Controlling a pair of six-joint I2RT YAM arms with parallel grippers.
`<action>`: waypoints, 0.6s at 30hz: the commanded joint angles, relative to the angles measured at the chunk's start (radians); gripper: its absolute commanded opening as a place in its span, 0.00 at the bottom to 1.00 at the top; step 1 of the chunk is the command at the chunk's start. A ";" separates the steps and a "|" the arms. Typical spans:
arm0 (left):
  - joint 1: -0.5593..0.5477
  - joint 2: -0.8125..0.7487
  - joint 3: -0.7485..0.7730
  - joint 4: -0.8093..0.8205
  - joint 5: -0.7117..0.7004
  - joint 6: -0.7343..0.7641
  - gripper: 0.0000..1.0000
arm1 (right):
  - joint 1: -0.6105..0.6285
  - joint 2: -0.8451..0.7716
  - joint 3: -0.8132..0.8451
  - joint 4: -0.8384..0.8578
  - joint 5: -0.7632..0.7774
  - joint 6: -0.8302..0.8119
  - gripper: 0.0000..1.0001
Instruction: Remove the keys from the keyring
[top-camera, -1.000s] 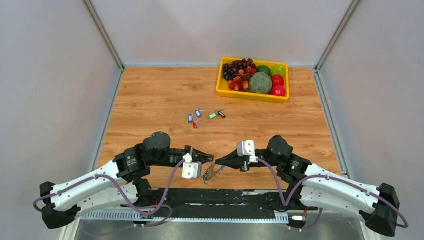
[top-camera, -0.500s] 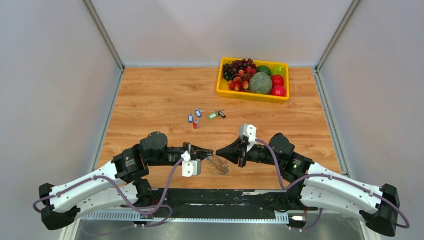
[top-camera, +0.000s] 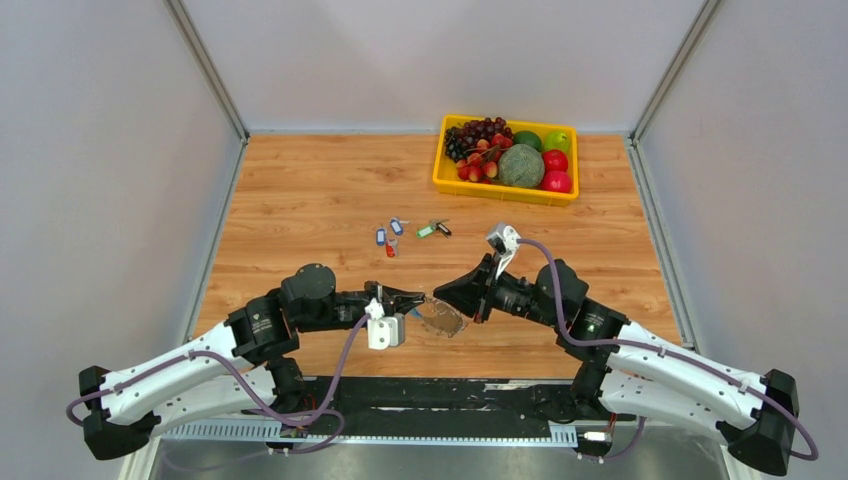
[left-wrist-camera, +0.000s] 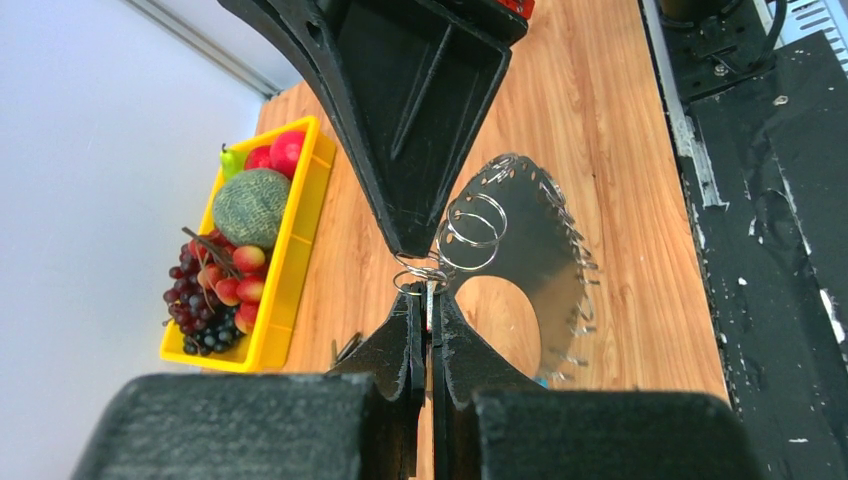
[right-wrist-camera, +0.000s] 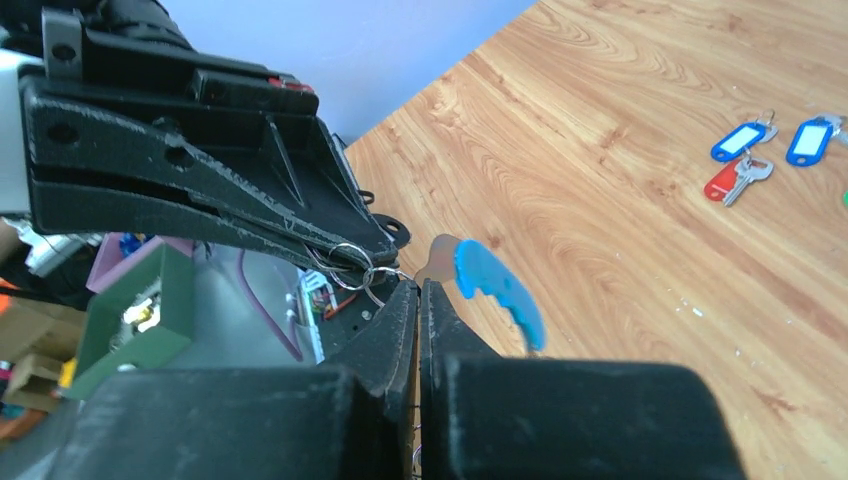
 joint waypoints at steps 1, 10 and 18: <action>-0.003 -0.020 0.003 0.041 0.040 0.014 0.00 | -0.048 0.005 0.056 -0.055 0.138 0.147 0.00; -0.004 -0.017 -0.002 0.041 0.045 0.023 0.00 | -0.127 0.051 0.057 -0.108 0.121 0.309 0.00; -0.004 0.000 -0.007 0.044 0.057 0.025 0.00 | -0.135 -0.020 0.028 -0.091 0.239 0.394 0.00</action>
